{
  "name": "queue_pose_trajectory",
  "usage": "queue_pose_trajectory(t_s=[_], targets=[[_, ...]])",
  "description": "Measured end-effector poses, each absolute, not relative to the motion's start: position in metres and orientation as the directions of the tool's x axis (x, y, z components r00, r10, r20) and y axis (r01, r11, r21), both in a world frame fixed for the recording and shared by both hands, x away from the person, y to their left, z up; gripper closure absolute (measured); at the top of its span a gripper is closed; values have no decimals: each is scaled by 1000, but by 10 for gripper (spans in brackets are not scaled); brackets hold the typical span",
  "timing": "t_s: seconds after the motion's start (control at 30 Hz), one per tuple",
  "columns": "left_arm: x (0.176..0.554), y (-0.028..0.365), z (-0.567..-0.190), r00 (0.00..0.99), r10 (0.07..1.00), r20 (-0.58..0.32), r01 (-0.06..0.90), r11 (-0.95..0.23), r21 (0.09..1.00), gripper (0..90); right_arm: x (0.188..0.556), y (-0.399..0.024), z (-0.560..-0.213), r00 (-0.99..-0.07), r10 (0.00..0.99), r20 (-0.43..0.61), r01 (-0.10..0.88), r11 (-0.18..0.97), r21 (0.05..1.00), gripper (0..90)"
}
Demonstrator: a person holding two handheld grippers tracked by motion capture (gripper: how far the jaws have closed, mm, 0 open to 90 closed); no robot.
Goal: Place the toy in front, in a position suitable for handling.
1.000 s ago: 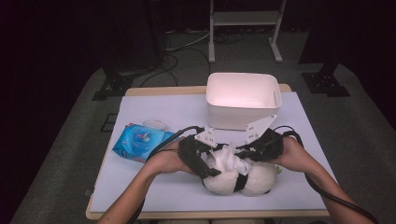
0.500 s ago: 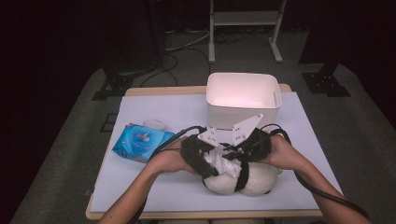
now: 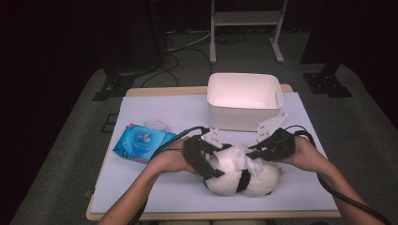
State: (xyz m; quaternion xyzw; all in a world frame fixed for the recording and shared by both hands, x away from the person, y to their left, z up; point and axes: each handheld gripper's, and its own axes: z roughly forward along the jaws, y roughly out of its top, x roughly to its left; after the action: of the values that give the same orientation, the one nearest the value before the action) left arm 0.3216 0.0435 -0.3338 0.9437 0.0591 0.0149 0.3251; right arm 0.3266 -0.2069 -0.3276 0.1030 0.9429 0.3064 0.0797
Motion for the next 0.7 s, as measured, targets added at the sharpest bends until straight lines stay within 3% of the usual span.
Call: queue_pose_trajectory(t_s=[0.23, 0.5, 0.7], targets=[[324, 41, -330, 992, 121, -29, 113, -786, 608, 144, 331, -230, -333, -955, 294, -29, 213, 755, 620, 788], [326, 37, -317, 992, 118, -51, 124, -776, 618, 113, 319, -216, -337, -969, 243, -42, 163, 759, 631, 793], [326, 28, -321, 992, 88, -90, 123, -810, 573, 82, 305, -205, -335, -979, 194, -62, 114, 774, 623, 794]])
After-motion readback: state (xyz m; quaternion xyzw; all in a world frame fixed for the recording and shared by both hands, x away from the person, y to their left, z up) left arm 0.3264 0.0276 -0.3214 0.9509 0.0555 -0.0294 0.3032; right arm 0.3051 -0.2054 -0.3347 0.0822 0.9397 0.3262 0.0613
